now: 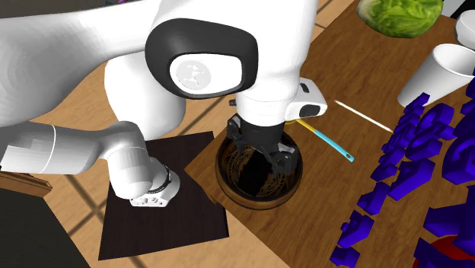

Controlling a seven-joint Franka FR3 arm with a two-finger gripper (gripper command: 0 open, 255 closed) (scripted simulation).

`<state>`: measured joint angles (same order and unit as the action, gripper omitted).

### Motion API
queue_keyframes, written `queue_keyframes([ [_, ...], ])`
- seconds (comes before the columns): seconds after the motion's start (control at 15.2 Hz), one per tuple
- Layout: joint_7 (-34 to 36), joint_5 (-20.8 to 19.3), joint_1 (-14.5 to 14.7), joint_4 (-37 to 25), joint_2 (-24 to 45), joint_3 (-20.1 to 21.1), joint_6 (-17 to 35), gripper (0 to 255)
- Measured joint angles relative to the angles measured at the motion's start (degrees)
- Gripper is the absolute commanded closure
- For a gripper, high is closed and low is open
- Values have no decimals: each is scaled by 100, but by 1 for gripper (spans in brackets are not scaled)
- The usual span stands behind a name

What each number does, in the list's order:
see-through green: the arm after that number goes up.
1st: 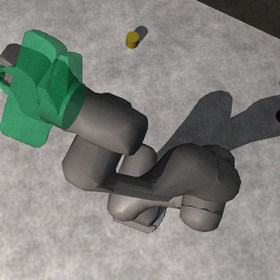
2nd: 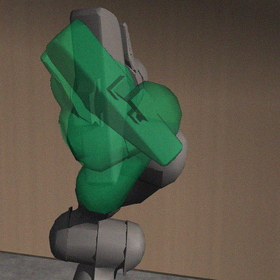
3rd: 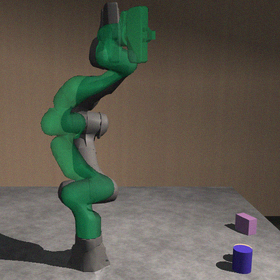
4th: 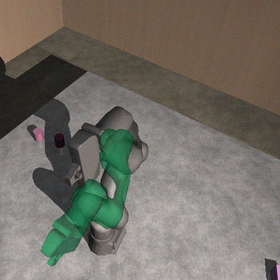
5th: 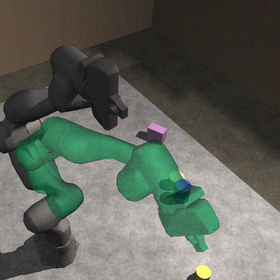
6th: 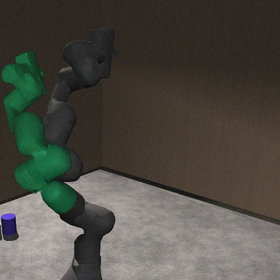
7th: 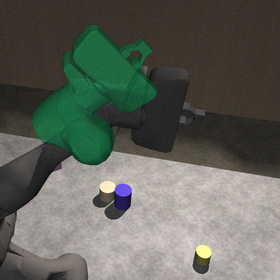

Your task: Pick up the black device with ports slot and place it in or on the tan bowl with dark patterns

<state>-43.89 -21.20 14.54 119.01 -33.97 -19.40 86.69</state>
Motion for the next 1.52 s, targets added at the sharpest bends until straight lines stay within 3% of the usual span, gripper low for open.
queue_keyframes([
  [0.33, -4, -5, -2, 24, 0, -12, 27, 0],
  [0.4, -4, -5, -2, 24, 0, -12, 27, 255],
  [1.06, -6, -3, -2, 19, -4, -11, 25, 255],
  [1.52, -99, 58, 27, -550, 161, 47, -381, 255],
])
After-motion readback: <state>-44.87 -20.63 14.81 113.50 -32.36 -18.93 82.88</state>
